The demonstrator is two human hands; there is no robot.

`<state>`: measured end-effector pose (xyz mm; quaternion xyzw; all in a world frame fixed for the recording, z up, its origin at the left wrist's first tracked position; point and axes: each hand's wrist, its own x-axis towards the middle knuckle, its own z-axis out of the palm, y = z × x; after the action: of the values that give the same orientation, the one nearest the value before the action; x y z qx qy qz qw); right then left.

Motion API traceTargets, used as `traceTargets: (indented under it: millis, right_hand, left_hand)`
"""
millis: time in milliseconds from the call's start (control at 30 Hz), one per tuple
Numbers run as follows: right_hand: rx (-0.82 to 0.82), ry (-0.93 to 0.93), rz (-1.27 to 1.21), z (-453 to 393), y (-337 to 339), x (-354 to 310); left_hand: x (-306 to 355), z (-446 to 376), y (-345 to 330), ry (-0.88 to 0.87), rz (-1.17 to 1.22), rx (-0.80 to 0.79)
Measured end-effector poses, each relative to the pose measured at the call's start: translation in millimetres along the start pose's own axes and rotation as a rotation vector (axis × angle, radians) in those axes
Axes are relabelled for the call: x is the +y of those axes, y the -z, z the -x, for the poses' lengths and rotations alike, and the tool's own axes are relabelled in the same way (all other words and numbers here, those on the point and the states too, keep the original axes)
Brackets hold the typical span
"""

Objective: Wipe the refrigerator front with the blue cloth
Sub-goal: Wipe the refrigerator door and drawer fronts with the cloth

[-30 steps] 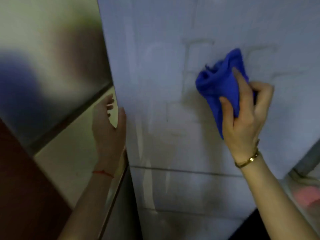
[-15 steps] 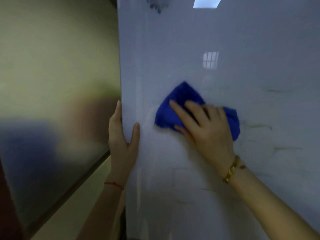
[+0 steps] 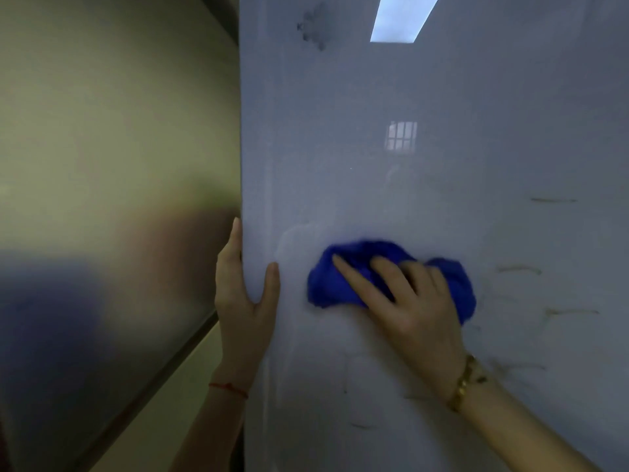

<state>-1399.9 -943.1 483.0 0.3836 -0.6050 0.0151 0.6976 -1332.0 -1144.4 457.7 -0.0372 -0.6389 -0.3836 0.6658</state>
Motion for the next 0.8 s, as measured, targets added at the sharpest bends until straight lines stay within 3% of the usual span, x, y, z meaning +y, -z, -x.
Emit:
traceTargets:
  millis: [100, 267, 333, 433, 500, 567, 700, 733, 800]
  right_hand:
    - [0.009, -0.026, -0.015, -11.5, 5.4, 29.3]
    - [0.171, -0.353, 0.000, -98.3, -2.2, 61.4]
    - [0.150, -0.258, -0.024, -77.6, -6.2, 32.7]
    - [-0.005, 0.007, -0.055, -2.5, -0.8, -11.5]
    - [-0.059, 0.087, -0.038, 16.4, 6.6, -6.5]
    - [0.005, 0.005, 0.001, -8.7, 6.3, 18.8]
    - [0.202, -0.371, 0.025, -103.4, -3.2, 62.6]
    - [0.215, -0.399, 0.016, -109.3, -4.6, 55.6]
    - [0.176, -0.271, 0.005, -85.9, -9.3, 27.0]
  left_hand:
    - [-2.5, -0.1, 0.6, 0.018, 0.000, -0.003]
    - [-3.3, 0.4, 1.2, -0.003, -0.008, -0.006]
    - [-1.6, 0.2, 2.2, 0.011, 0.002, -0.008]
    - [-1.0, 0.3, 3.5, -0.001, -0.003, -0.017]
    - [0.1, 0.4, 3.7, -0.001, 0.001, -0.020]
    - [0.6, 1.0, 2.7, 0.008, 0.006, -0.020]
    - [-2.0, 0.1, 1.3, -0.010, -0.002, -0.005]
    - [-2.2, 0.1, 1.0, -0.008, -0.001, -0.003]
    - [-1.9, -0.4, 1.1, 0.001, 0.006, 0.000]
